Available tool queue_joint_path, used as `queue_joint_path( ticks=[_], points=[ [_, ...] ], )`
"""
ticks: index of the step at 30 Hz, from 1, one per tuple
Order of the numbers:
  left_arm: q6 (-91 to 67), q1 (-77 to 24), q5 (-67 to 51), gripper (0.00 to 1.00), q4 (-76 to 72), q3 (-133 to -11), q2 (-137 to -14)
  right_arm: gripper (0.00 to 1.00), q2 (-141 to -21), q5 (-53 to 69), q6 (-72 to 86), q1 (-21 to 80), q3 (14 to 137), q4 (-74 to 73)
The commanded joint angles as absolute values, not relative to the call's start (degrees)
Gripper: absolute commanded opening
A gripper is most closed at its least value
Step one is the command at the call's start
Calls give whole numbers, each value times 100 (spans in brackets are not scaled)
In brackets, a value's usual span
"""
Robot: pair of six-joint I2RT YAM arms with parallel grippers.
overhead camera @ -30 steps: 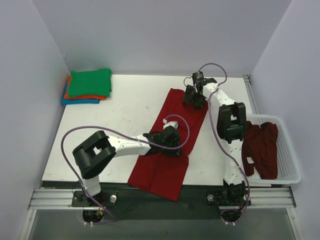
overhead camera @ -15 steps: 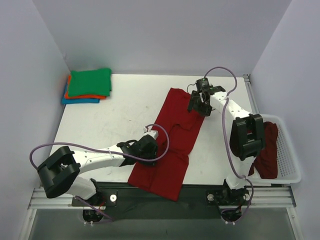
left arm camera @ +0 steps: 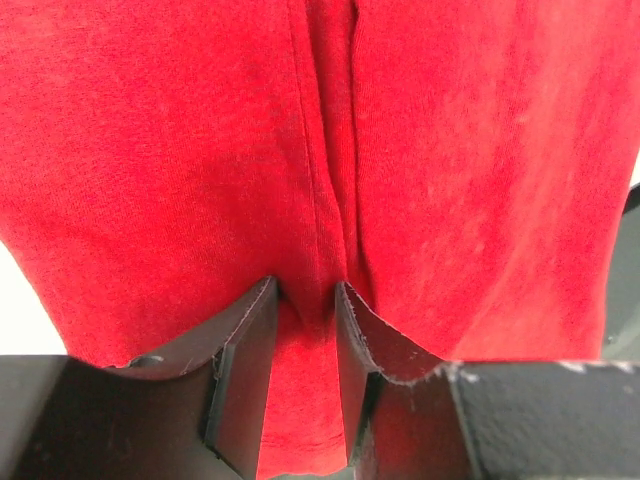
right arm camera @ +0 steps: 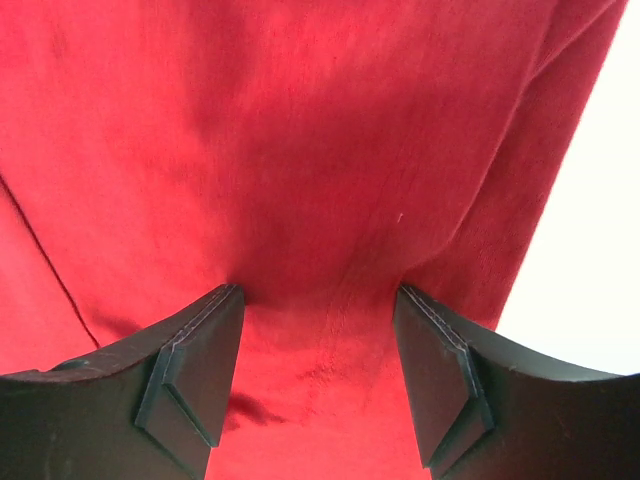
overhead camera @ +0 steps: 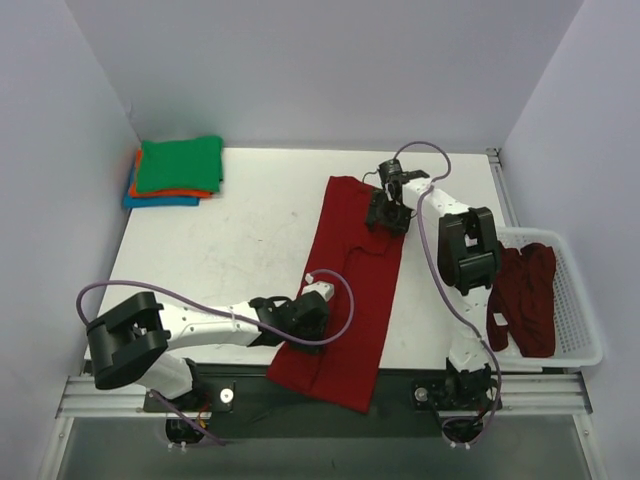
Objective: Fold and stack the t-shirts
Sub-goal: Rotate the tshirt 90 degrees
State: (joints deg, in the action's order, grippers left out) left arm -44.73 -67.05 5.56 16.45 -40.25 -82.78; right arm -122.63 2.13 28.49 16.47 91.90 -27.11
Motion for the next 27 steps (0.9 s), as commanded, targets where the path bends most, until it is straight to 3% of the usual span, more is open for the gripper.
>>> queue_joint_path(
  ticks=[1, 5, 10, 14, 17, 23, 27],
  points=[
    [-4404, -6706, 351, 41, 1872, -4411, -8551, 61, -12760, 246, 2462, 1459, 9903, -3014],
    [-4228, -6276, 2, 52, 1741, -5000, -8736, 62, -13507, 421, 2189, 1389, 10861, -3269],
    [-4113, -5189, -484, 56, 1503, -6115, -9184, 63, -14106, 545, 1978, 1380, 11995, -3577],
    [-4227, -4273, -528, 57, 1424, -7204, -9649, 76, -13958, 676, 1776, 1371, 12260, -3533],
    [-4166, -3703, -659, 58, 1318, -7671, -10272, 79, -13764, 888, 1793, 1371, 12567, -3533],
    [-3692, -3121, -1108, 61, 1406, -9112, -11854, 80, -12772, 563, 2232, 1371, 12244, -3524],
    [-3210, -2962, -827, 63, 1871, -10412, -13083, 79, -11920, 317, 2653, 1424, 10948, -3393]
  ],
)
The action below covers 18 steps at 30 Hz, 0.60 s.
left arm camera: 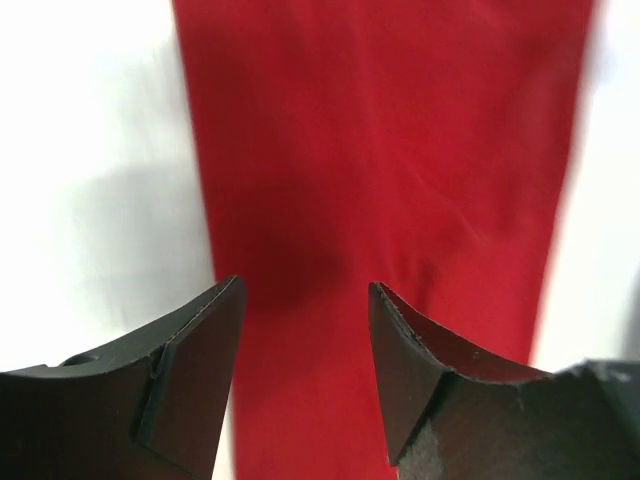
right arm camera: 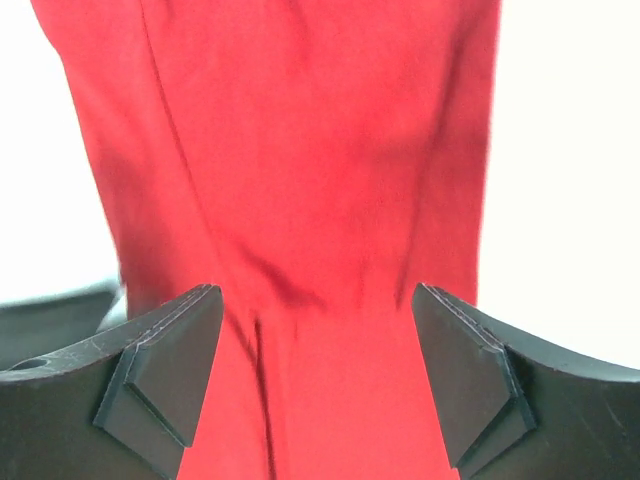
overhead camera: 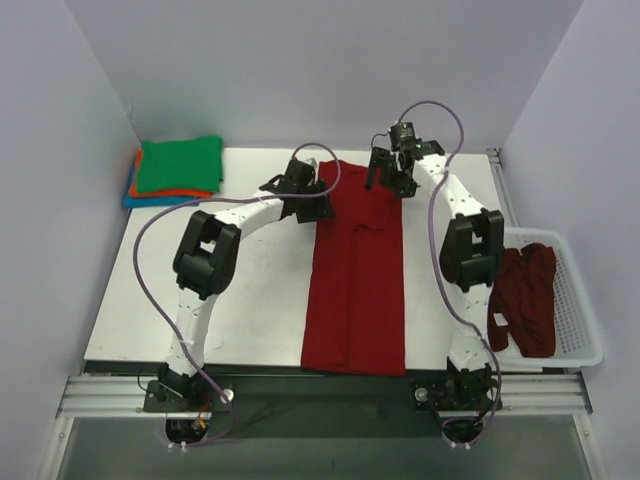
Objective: Fold and stack the t-shirts
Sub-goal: Rotate the tshirt 90 degrees
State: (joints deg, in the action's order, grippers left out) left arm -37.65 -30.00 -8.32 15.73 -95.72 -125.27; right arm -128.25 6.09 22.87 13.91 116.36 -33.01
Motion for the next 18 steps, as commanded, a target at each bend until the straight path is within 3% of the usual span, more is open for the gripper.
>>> queue_joint_path(
  ticks=[1, 11, 18],
  points=[
    [-3121, -2962, -696, 63, 2246, -10989, -13287, 79, -11526, 256, 2724, 1450, 10586, -3306],
    [-2883, -2997, 1088, 59, 3823, -13075, -14782, 77, -9370, 281, 3076, 1775, 7097, -2198],
    [-2892, -2830, 1380, 53, 4526, -14114, -15494, 76, -8562, 211, 3445, 2065, 5944, -2092]
  ],
)
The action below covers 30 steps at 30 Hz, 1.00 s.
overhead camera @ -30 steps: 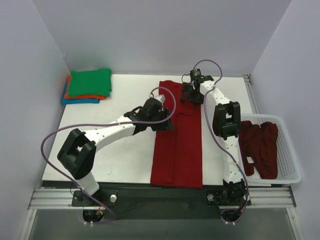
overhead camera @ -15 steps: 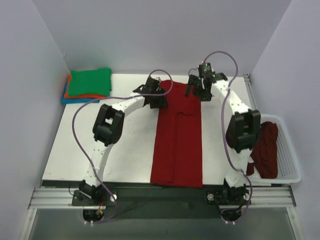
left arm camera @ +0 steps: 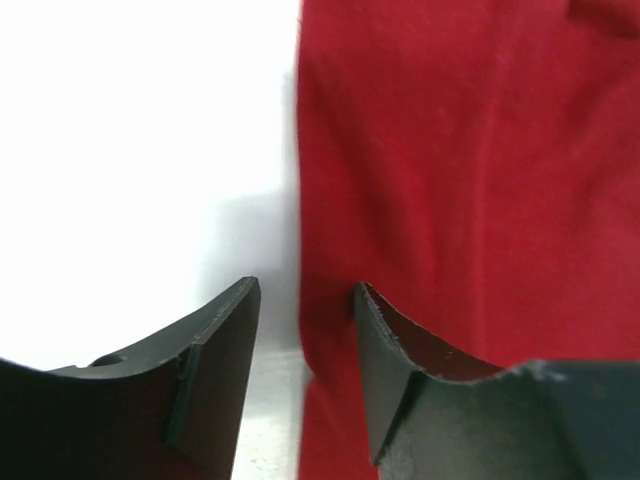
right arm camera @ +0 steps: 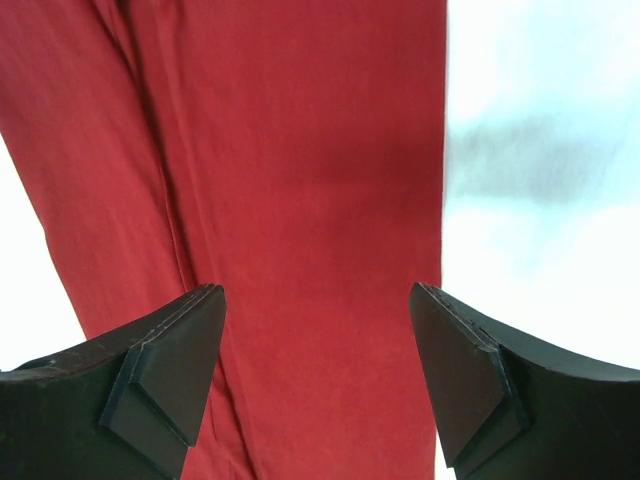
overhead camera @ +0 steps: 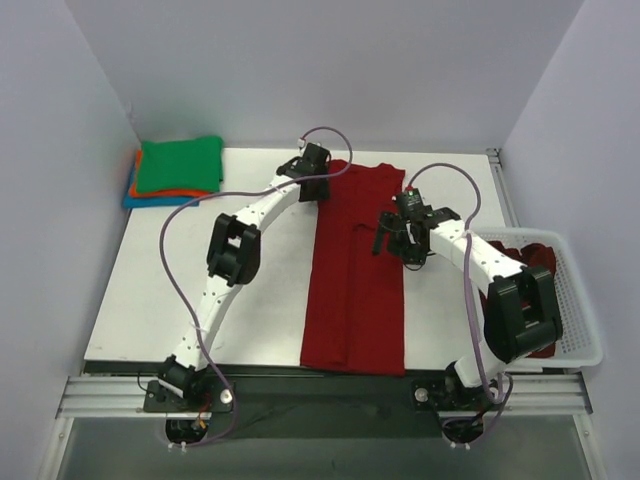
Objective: Fold and stack the t-shirts
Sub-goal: Rotate the tshirt 90 degrees
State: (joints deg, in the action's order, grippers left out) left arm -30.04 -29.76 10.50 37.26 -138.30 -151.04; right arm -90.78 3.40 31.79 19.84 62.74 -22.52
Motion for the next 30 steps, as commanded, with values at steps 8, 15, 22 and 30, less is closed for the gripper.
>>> queue_joint_path(
  ticks=[8, 15, 22, 30],
  points=[
    [-2874, -2690, 415, 63, 2824, -12597, -14260, 75, -7314, 18, 3989, 2180, 4668, -2162],
    [-3374, -2522, -263, 72, 1980, -10455, -12027, 73, -5927, 255, 4157, 2197, 3789, -2671],
    [-4122, -3216, 483, 67, 1951, -6060, -8318, 61, -4537, 1238, 4753, 2416, 2620, -3137],
    [-4789, -4262, -533, 53, 2225, -3254, -5934, 51, -3578, 1476, 5334, 2716, 1917, -3744]
  ],
)
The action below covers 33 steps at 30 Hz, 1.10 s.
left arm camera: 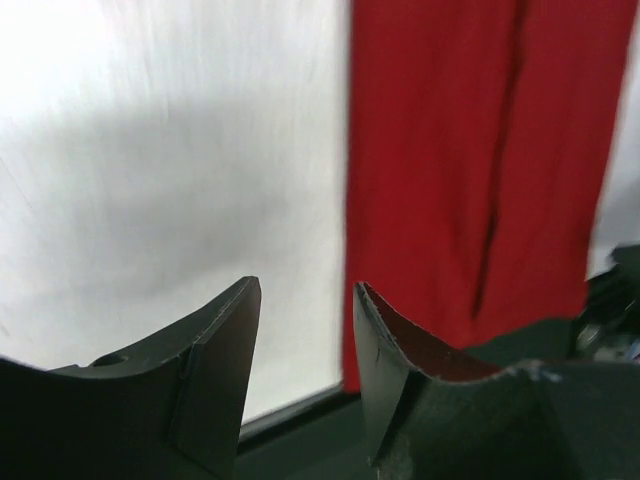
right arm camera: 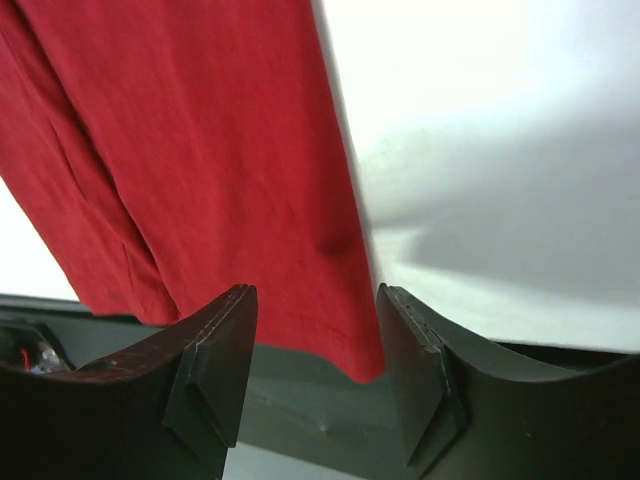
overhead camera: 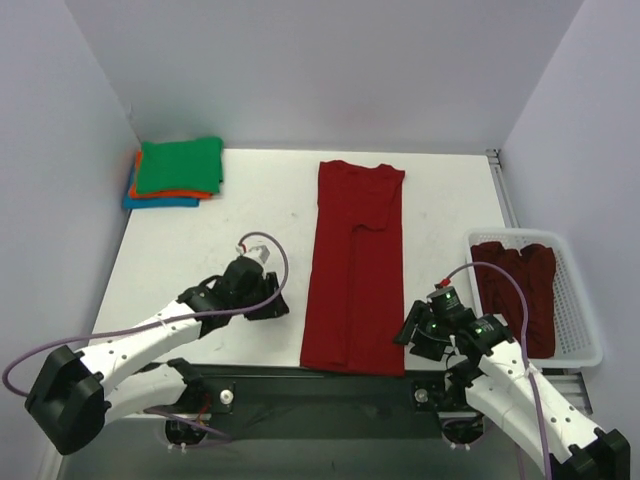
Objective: Fold and stack the t-shirts
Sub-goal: Rotate the tshirt 90 degrees, then grab the bottom of the folded rectangular tshirt with both arms
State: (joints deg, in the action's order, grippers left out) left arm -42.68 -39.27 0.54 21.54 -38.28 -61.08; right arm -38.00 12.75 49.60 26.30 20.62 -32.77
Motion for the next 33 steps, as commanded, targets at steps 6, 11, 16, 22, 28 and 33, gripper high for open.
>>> queue_joint_path(
  ticks=[6, 11, 16, 22, 28, 33],
  points=[
    [-5501, -5263, -623, 51, 1480, -2357, -5757, 47, -3183, 1529, 5756, 2839, 1705, -4218],
    [-5880, -5502, -765, 52, 765, -1881, -5801, 45, -2612, 1608, 5941, 2839, 1459, -4675],
    [-5898, -5546, -879, 54, 475, -1837, -5756, 39, -2514, 1802, 5968, 2839, 1336, -4869],
    [-5810, -5607, -940, 54, 361, -1995, -6230, 38, -2601, 1854, 5941, 2848, 1318, -4904],
    [-5792, -5730, -984, 51, 150, -2118, -6644, 37, -2777, 1951, 5950, 2839, 1371, -4720],
    [-5792, -5801, -1011, 46, 263, -2197, -6794, 36, -2935, 2135, 5933, 2839, 1327, -4501]
  ],
)
